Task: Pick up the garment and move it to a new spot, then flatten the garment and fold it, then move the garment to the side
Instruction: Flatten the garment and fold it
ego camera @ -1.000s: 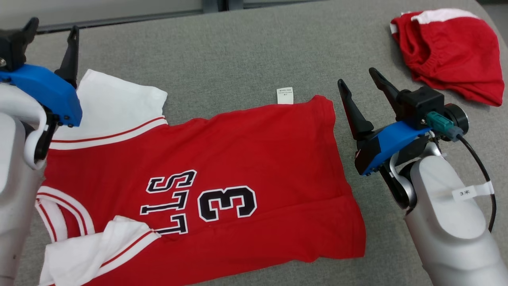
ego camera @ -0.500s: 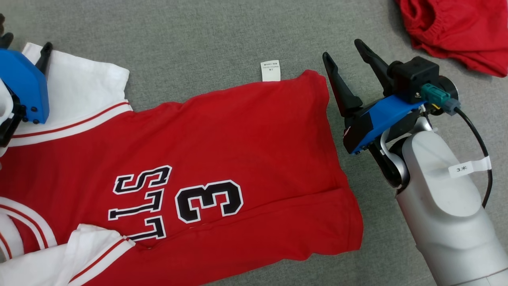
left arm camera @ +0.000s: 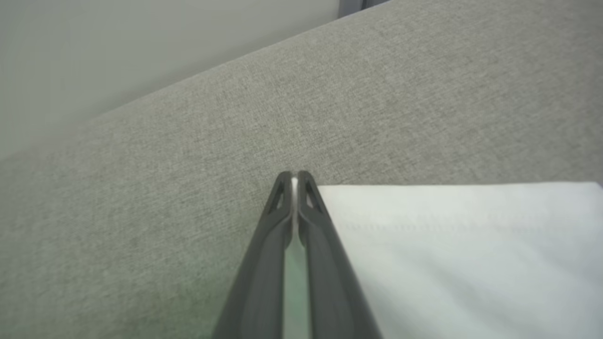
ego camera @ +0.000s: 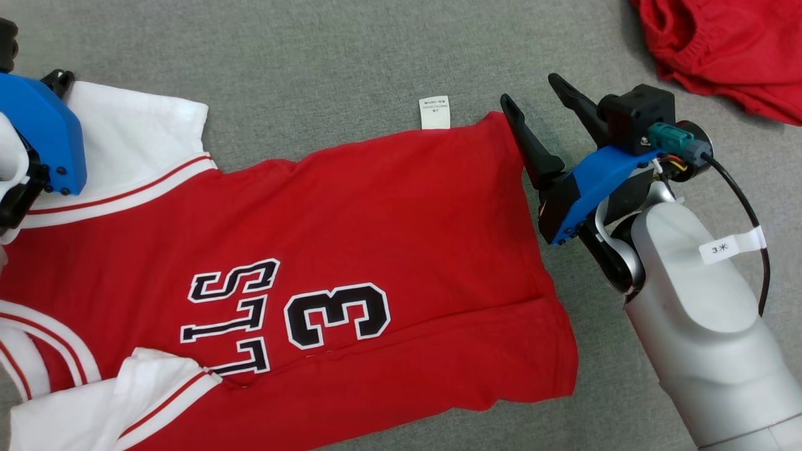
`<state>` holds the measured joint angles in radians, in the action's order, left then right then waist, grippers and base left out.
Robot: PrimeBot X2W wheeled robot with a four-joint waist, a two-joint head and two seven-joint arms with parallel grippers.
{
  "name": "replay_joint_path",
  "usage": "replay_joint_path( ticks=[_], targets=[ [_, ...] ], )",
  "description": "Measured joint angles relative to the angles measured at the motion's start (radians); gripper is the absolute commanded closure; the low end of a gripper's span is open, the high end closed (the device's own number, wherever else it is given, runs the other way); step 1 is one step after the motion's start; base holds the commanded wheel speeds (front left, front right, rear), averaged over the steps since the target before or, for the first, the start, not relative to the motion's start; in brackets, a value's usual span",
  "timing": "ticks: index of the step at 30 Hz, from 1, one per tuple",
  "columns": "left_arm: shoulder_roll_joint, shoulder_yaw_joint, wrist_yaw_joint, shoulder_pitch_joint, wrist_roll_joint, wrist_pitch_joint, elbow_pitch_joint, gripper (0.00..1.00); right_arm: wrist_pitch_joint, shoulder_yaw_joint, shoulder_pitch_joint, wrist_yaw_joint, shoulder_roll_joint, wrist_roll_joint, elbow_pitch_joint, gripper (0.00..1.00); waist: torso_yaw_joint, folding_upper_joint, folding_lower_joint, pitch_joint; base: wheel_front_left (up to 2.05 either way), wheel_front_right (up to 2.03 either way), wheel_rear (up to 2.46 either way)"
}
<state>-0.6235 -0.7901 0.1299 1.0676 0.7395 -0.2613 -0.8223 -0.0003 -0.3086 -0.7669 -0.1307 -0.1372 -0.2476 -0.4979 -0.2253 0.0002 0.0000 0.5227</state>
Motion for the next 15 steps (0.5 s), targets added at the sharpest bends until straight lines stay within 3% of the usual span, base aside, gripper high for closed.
replay_joint_path(
  ticks=[10, 15],
  targets=[
    [0.020, -0.058, 0.000, 0.001, 0.042, 0.089, -0.008, 1.00, 0.154, -0.034, 0.026, 0.000, -0.043, -0.075, -0.002, 0.00, 0.026, -0.0003, 0.0000, -0.046, 0.00, 0.00, 0.00],
    [0.029, -0.085, 0.000, 0.020, 0.051, 0.115, -0.004, 1.00, 0.181, -0.039, 0.037, 0.000, -0.049, -0.108, 0.003, 0.00, 0.045, -0.0003, -0.0001, -0.039, 0.00, 0.00, 0.00]
  ],
)
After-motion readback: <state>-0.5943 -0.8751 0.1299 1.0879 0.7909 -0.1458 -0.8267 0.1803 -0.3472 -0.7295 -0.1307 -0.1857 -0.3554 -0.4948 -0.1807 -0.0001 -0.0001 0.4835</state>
